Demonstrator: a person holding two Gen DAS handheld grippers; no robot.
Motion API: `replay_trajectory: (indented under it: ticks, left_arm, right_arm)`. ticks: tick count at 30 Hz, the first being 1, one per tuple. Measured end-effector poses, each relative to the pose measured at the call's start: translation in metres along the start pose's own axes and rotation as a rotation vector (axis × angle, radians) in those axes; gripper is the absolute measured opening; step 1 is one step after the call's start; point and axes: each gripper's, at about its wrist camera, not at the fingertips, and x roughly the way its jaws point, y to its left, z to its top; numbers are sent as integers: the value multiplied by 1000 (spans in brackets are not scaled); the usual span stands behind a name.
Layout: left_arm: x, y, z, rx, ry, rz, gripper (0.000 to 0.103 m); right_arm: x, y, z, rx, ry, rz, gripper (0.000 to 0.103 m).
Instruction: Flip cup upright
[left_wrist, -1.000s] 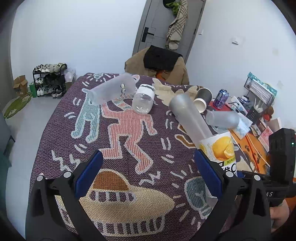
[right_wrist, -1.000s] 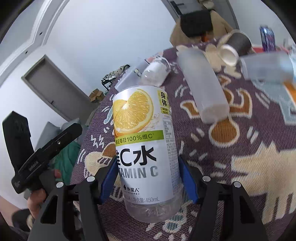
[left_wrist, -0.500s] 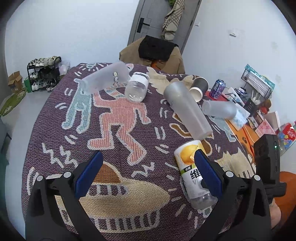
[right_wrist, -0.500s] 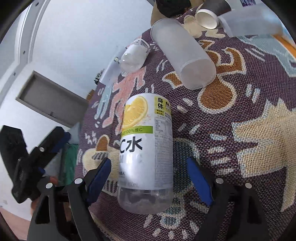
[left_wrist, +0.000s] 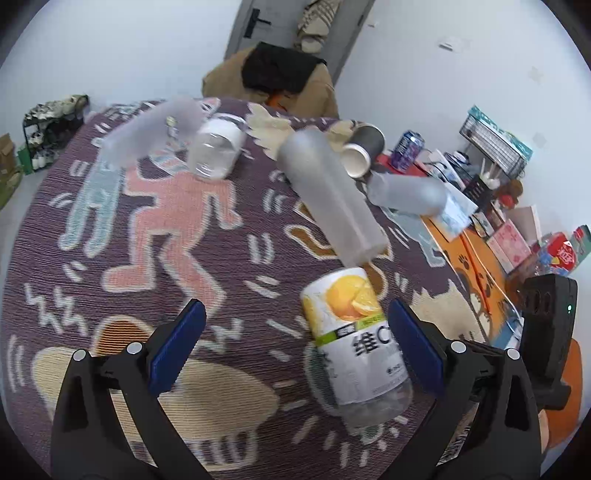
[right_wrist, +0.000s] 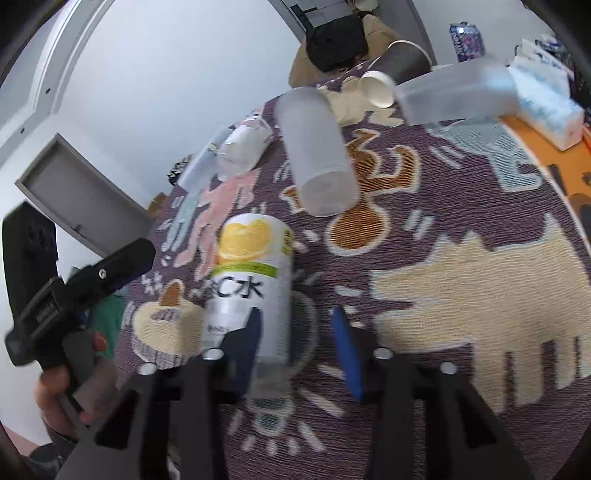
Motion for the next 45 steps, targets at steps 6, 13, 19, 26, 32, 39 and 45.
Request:
replay_trajectory:
  ticks: [6,13,19,26,32,39,45]
  left_arm:
    - [26,-14,2,-4,68,-50,98]
    - [52,-19,5,-23,140,-62,98]
    - [75,-20,5,-53,217,-79,98]
    - [96,-19,2,-87,282,-132,91]
    - [91,-14,3,-97,283,-154,66]
    - [50,-25,14,-16,139,-163,64]
    - [13,-46,16,119,-2,-101,63]
  right_arm:
    - [-12,-13,-8,2,-8,-3,19]
    - [-17,-31,-9,74,-17,69,19]
    - [-27,-31,-11,38,-43,43,84]
    - [-35,-32,-13,25,-56,22,96]
    - [-36,-29,-13,10,-62,-2,96]
    - [-34,-27,-10,7,-67,-16,96]
    - [-38,-26,-9,-8,-93,-60,96]
